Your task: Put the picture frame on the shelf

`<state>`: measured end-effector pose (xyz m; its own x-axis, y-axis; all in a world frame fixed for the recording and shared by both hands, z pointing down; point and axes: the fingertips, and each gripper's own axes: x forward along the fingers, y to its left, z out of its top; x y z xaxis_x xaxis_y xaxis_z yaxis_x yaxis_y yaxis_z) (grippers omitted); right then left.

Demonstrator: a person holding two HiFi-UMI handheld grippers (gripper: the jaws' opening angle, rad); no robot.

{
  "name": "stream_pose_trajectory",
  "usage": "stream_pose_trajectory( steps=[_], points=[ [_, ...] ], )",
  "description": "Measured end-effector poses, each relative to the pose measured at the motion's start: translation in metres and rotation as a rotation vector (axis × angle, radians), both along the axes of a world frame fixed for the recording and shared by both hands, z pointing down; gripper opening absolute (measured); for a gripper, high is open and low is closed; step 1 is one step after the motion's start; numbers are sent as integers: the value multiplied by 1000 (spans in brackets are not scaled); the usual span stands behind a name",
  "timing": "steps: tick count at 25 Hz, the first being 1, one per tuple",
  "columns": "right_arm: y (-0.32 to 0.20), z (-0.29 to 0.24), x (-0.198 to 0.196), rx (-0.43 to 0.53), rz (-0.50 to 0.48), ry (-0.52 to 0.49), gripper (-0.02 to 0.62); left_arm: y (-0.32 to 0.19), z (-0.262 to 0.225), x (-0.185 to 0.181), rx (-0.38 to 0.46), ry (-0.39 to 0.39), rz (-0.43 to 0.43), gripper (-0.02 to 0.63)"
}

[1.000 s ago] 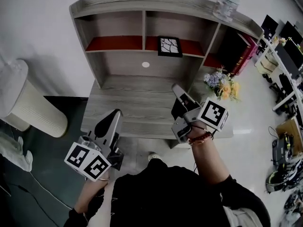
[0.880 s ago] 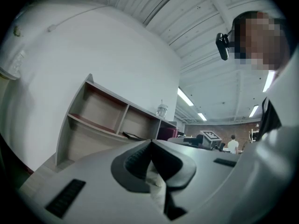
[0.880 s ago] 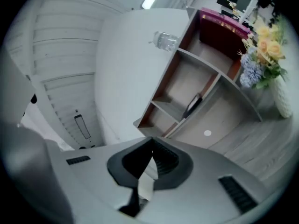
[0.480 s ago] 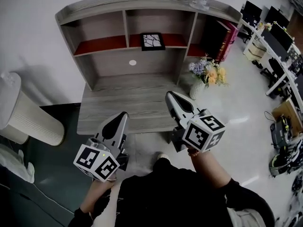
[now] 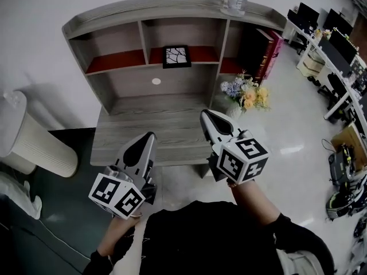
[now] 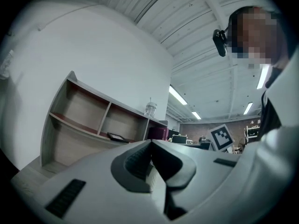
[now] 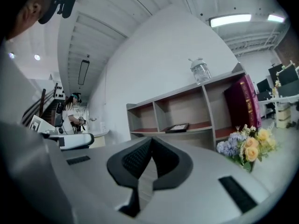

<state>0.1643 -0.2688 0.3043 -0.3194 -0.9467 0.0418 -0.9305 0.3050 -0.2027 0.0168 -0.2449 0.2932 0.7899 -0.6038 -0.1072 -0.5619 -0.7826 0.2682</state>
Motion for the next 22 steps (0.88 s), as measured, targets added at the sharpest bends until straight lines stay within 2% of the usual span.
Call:
stream_pose_trajectory(
  steps=[9,22],
  points=[
    [-8,0,17,-17,-64,28,-3,-4,-3,30,-4,14,-28,11],
    [-7,4,37,-20,-64,52,-3,-1,-8,48,10,10,-40,11]
  ],
)
